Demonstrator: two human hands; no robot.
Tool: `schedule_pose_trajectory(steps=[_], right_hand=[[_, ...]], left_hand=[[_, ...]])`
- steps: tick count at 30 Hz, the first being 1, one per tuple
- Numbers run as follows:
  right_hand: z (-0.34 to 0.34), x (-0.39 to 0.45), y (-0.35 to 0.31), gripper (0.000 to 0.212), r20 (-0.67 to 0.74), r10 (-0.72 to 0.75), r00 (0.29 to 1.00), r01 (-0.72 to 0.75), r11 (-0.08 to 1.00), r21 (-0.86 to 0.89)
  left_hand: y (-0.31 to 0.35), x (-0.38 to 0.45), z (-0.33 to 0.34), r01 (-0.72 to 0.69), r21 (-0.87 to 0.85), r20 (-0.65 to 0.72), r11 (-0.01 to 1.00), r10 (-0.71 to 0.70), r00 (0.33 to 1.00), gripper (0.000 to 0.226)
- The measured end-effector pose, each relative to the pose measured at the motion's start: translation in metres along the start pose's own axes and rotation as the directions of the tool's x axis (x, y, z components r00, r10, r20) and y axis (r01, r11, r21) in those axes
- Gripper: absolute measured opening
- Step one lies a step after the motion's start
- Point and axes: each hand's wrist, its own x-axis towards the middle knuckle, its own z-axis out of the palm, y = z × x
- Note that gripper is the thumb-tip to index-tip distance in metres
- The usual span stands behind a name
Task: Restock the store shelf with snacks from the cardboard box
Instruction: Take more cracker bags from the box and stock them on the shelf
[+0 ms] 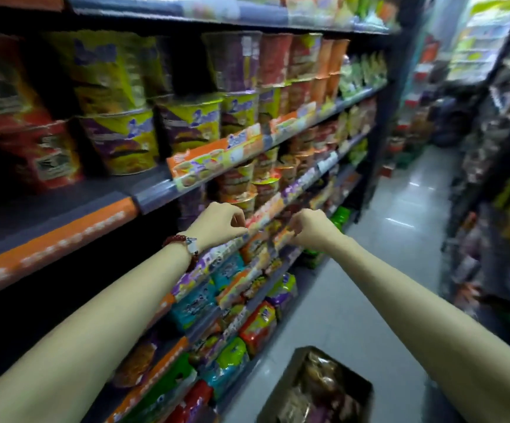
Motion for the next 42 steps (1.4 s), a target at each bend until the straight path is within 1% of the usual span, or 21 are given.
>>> schedule_pose_trajectory(steps=[3,6,10,14,16,21,25,29,34,38,42], right_hand=[[0.004,-0.002,0.038,0.013,-0.016,0.143,0.990,-0.142,0.990,0.023],[0.007,-0.009,0.073,0.025,-0.039,0.298,0.954,-0.295,0.954,0.058],[0.023,-0.028,0.116,0.028,-0.043,0.473,0.880,-0.463,0.875,0.138],[0.057,-0.056,0.161,0.030,0.017,0.602,0.798,-0.595,0.783,0.184],[0.082,-0.072,0.187,0.029,0.058,0.654,0.754,-0.652,0.736,0.182],[0.172,-0.109,0.254,0.025,0.176,0.736,0.653,-0.757,0.634,0.158],[0.261,-0.136,0.299,0.021,0.244,0.773,0.586,-0.810,0.569,0.144],[0.356,-0.155,0.341,0.021,0.286,0.784,0.551,-0.834,0.531,0.150],[0.473,-0.172,0.386,0.015,0.291,0.805,0.518,-0.855,0.478,0.201],[0.563,-0.179,0.424,0.018,0.261,0.822,0.505,-0.860,0.457,0.225],[0.632,-0.180,0.458,0.019,0.207,0.841,0.499,-0.855,0.439,0.276]], left_hand=[[0.017,0.039,0.028,-0.109,-0.038,0.089,0.993,0.112,0.990,0.021],[0.034,0.076,0.057,-0.208,-0.074,0.175,0.975,0.218,0.960,0.020],[0.056,0.109,0.102,-0.297,-0.123,0.253,0.947,0.319,0.913,0.020],[0.077,0.119,0.158,-0.316,-0.183,0.356,0.931,0.362,0.862,0.023],[0.084,0.119,0.197,-0.306,-0.201,0.414,0.931,0.364,0.834,0.021],[0.079,0.098,0.319,-0.264,-0.201,0.552,0.943,0.332,0.765,0.020],[0.058,0.071,0.421,-0.242,-0.184,0.649,0.953,0.302,0.698,0.023],[0.026,0.050,0.513,-0.186,-0.200,0.677,0.962,0.273,0.684,0.015],[-0.016,0.027,0.629,-0.092,-0.217,0.691,0.972,0.219,0.689,0.018],[-0.047,0.009,0.722,-0.046,-0.249,0.685,0.968,0.209,0.698,0.017],[-0.070,0.001,0.802,-0.031,-0.282,0.705,0.959,0.229,0.671,0.016]])
